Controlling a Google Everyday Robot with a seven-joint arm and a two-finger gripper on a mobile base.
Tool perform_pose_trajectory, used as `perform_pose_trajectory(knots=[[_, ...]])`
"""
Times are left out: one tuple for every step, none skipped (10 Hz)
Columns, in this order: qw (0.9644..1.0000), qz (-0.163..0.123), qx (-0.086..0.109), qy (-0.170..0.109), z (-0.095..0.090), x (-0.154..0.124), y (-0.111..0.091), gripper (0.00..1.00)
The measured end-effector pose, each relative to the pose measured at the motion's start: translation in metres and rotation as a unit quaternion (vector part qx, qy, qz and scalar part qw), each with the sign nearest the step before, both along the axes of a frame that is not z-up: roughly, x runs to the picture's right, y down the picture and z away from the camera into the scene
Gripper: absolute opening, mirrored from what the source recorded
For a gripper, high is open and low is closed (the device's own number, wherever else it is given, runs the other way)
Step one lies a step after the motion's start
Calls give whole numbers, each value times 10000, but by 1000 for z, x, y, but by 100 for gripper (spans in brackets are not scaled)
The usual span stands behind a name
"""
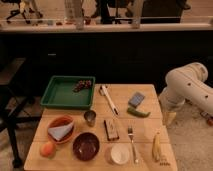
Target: Place grapes in purple bowl
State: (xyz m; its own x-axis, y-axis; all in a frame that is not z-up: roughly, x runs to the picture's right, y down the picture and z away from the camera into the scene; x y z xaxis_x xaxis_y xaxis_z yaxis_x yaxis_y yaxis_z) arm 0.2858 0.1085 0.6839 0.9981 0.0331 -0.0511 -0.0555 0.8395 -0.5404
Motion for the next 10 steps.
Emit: perform_pose_trajectory(knots=[[10000,-2,-2,-5,0,0,0,80],[10000,-3,-2,-5,0,0,0,80],[10000,-1,-2,-8,0,0,0,80],[10000,-6,13,-16,0,0,-1,80],[10000,-56,41,-46,0,-3,-4,80],[9998,-137,73,-107,3,-12,-9,80],[9995,-209,96,-205,5,-26,-15,80],[9992,-243,129,-298,8,-43,-23,80],[9987,-245,157,-411,12,-58,-32,80],[9983,-264,208,-482,16,-68,-39,80]])
